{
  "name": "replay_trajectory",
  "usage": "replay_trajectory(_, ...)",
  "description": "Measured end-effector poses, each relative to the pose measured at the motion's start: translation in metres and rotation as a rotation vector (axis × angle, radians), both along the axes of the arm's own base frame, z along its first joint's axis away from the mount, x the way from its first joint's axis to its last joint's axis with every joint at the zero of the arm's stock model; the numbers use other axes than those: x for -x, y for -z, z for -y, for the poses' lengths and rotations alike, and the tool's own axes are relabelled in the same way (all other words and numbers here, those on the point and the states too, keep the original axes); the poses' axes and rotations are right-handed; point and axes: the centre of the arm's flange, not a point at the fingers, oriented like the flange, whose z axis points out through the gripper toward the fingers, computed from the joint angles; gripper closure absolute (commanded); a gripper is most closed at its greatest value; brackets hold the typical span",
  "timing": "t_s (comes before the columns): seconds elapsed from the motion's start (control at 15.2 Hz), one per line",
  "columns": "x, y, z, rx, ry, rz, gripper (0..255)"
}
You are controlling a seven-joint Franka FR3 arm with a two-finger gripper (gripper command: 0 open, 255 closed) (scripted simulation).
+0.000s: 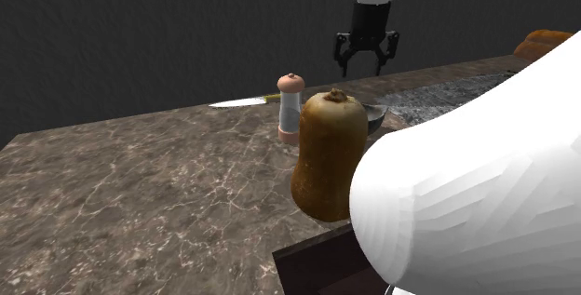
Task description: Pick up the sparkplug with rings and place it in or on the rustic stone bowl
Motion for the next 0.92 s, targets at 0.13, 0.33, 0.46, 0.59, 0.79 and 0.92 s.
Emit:
replay_trajectory(0.13,0.000,0.000,0.000,0.000,0.000,0.000,0)
replay_trajectory(0.33,0.002,-0.015,-0.002,0.000,0.000,0.001,0)
replay_trajectory(0.46,0.003,-0.039,-0.001,0.000,0.000,0.002,0)
replay_trajectory(0.59,0.003,-0.046,-0.001,0.000,0.000,0.001,0)
replay_trajectory(0.79,0.003,-0.050,-0.001,0.000,0.000,0.000,0)
replay_trajectory(0.92,0.003,-0.050,-0.001,0.000,0.000,0.000,0)
